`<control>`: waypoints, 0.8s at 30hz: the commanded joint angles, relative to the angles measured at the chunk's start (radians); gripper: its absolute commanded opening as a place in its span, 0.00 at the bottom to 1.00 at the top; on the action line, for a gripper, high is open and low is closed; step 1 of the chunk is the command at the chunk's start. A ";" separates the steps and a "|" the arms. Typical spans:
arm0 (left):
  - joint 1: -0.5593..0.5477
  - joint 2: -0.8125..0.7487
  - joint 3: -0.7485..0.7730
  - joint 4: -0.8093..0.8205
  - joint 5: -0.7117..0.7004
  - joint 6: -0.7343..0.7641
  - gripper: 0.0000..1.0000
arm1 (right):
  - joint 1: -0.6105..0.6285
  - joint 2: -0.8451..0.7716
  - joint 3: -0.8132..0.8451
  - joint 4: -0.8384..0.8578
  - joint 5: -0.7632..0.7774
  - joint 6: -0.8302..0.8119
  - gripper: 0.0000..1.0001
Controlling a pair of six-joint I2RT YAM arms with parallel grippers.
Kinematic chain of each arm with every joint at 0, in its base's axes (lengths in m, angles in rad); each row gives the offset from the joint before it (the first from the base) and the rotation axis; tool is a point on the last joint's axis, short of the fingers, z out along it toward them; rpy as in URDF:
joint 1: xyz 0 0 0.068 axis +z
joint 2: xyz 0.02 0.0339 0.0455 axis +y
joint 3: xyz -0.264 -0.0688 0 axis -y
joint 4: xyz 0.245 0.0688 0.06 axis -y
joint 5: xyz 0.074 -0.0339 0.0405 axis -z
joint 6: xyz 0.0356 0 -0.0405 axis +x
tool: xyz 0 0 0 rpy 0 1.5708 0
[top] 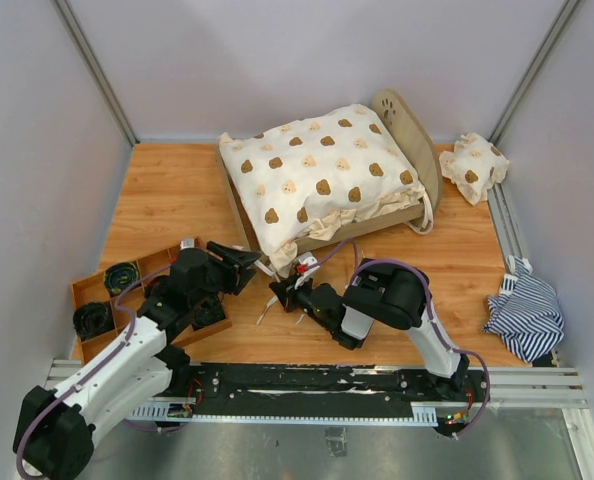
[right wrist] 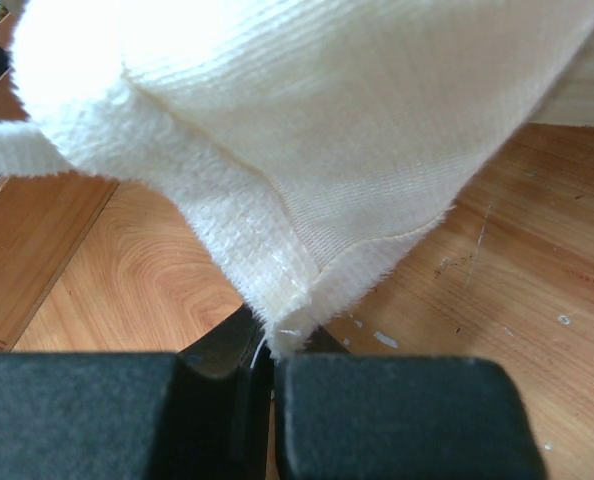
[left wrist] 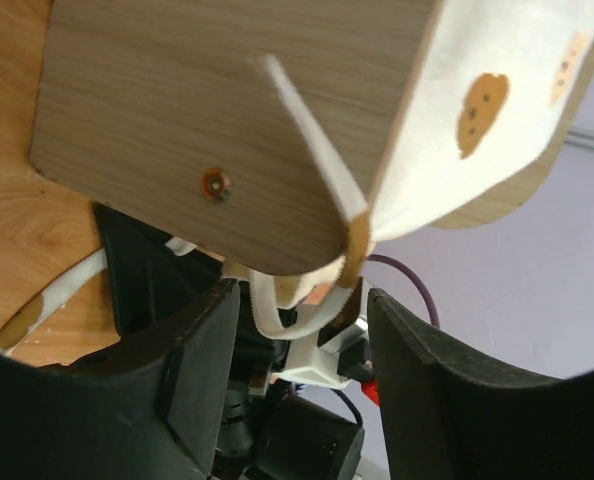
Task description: Set up the pet bed
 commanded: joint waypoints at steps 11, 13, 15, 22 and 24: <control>-0.028 0.004 0.047 -0.050 -0.125 -0.032 0.00 | 0.010 -0.003 -0.021 -0.016 0.066 0.003 0.00; -0.027 -0.043 0.061 -0.053 -0.185 -0.007 0.00 | 0.006 0.002 -0.020 -0.017 0.068 -0.002 0.00; -0.027 -0.075 0.082 -0.022 -0.226 0.040 0.00 | 0.001 0.009 -0.016 -0.016 0.060 -0.004 0.00; -0.027 -0.033 0.188 0.063 -0.338 0.237 0.00 | -0.015 0.012 0.000 -0.017 0.050 -0.015 0.00; -0.027 -0.013 0.175 0.158 -0.330 0.290 0.00 | -0.025 0.020 0.003 -0.019 0.059 -0.003 0.00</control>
